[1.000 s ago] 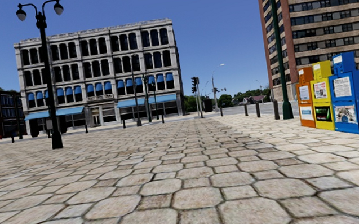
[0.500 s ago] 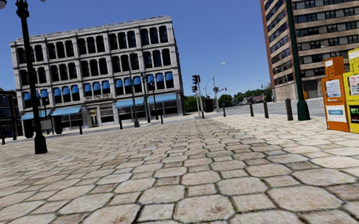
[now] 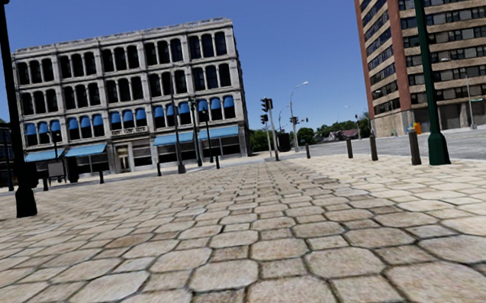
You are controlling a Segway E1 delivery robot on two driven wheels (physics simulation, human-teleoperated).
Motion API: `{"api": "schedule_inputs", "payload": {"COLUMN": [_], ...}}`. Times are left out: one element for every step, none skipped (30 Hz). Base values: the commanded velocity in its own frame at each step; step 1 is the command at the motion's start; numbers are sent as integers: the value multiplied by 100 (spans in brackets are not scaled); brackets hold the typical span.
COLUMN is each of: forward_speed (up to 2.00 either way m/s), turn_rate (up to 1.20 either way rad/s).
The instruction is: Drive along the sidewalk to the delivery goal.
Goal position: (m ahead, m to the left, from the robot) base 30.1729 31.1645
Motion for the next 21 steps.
{"api": "schedule_inputs", "payload": {"forward_speed": [200,200,200,200,200,200,200,200,200,200,200,200,200,200,200,200,200,200,200,200,200], "turn_rate": [0,0,0,0,0,0,0,0,0,0,0,0,0,0,0,0,0,0,0,0,0]}}
